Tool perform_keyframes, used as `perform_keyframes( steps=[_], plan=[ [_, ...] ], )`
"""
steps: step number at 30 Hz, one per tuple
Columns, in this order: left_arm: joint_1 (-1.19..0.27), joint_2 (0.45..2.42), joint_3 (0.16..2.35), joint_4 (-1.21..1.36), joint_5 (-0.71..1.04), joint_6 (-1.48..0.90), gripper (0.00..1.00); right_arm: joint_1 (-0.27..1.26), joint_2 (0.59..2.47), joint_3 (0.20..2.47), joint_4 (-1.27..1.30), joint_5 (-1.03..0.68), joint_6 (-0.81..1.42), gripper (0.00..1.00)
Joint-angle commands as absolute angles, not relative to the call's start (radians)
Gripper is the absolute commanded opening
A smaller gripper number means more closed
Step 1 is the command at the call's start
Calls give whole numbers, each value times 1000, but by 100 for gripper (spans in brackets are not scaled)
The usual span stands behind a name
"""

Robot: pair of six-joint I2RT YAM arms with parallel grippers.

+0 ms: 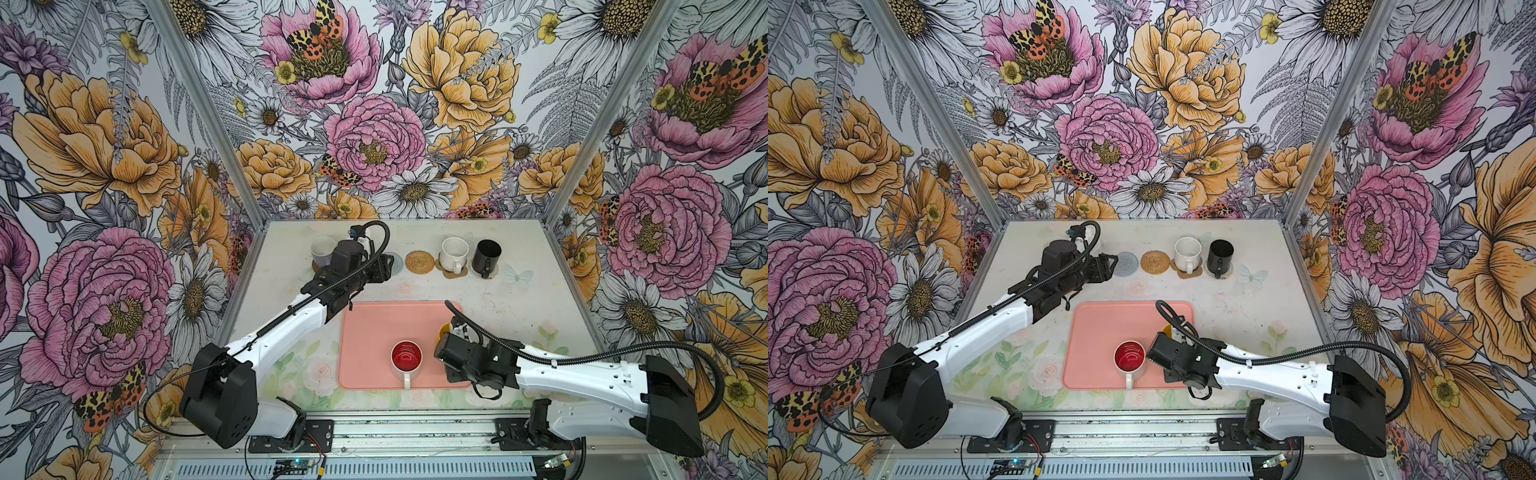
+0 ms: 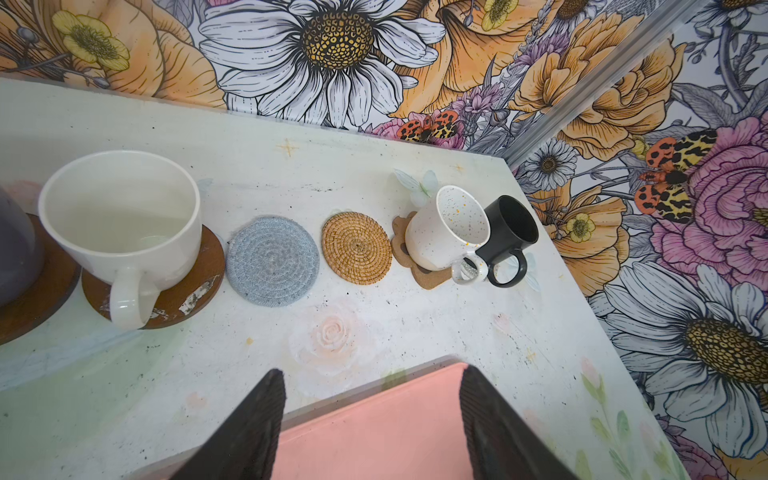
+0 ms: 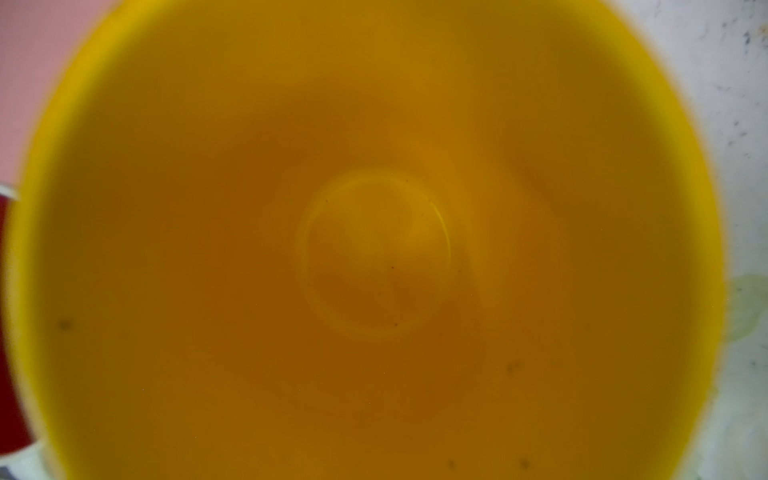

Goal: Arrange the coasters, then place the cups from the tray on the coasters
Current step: 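Lift the yellow mug with the right gripper toward the woven rattan coaster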

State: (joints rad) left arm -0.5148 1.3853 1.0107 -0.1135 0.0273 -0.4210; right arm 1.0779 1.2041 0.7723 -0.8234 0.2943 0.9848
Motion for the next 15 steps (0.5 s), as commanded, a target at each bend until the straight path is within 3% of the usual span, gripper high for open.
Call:
perform_keyframes(
  steps=[1,10,15],
  plan=[
    [-512,1361,996,-74,15,-428,68,1024,1196,867,-791,369,872,0],
    [-509,1340,974,-42,12,-437,68,866,1313,1060,-751,386,664,0],
    [-505,1327,967,-40,8,-437,68,756,1408,1148,-663,299,564,0]
  ],
)
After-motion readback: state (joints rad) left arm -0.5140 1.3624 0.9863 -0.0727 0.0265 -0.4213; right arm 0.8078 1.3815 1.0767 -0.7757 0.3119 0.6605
